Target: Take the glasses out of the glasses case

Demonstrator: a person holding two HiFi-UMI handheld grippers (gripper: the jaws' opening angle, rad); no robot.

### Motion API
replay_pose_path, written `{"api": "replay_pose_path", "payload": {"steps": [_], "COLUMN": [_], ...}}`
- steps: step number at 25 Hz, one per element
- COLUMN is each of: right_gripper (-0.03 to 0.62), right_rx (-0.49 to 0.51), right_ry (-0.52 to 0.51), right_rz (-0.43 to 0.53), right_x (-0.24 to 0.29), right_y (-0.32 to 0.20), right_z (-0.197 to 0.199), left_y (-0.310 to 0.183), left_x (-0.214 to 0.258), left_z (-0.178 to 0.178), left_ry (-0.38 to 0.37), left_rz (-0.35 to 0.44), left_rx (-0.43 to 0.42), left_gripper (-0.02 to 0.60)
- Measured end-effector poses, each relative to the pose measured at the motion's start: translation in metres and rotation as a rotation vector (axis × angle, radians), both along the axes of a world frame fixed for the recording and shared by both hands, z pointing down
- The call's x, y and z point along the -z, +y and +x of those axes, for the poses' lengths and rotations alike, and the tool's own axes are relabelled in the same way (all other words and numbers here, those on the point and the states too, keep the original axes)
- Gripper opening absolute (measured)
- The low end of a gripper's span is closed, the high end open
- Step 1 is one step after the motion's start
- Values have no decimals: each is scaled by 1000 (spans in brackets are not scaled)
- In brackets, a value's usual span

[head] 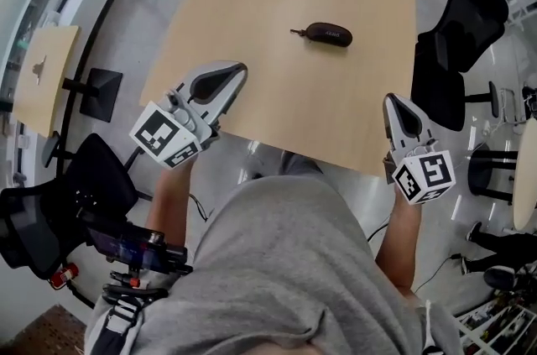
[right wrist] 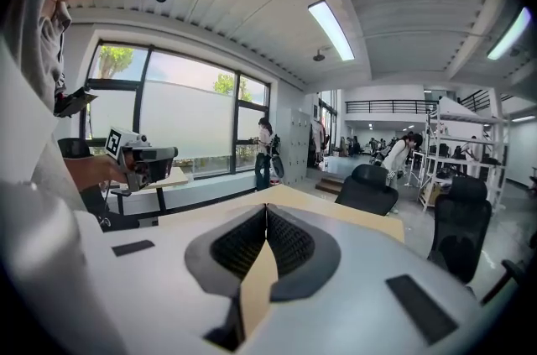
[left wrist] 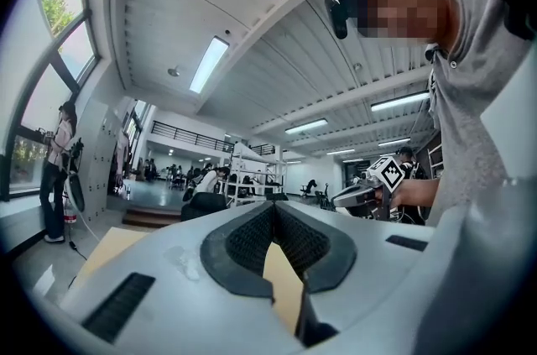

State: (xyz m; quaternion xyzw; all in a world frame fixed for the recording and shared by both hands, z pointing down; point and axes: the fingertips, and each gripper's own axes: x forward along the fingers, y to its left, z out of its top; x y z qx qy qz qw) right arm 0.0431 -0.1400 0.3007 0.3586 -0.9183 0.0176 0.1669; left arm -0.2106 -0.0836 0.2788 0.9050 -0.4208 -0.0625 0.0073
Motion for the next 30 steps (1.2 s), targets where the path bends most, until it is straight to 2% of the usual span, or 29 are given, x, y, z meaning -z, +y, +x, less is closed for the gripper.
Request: {"api": "replay_pose_path", "payload": {"steps": [6,12,19,24,26,30], "right_gripper": [8,8,8,8,8,8], "right_rx": [-21,-34,3,19,24,37], "right_ry": [8,18,37,49,56,65], "right_rz": [-79,-164,-233,-263,-276,-305], "right_x": [-29,-66,-103,-122,-130,-149], "right_y": [-58,-121,-191,-225,-235,-251], "right_z": [19,33,35,37,38,37], "left_y": [-75,-168,-266,-319,-337,-361], "left_x": [-33,-85,-161,-216,-237,-278], "left_z": [30,66,111,131,137,149], "left_ry": [-3,-41,-149,-251,-290,-387], "left_rz": [-82,-170,-265,-321,-348,-394], "left_rx": [-47,-117,-208,-235,-245,-300], "left_gripper": [6,6,6,11,97,179]}}
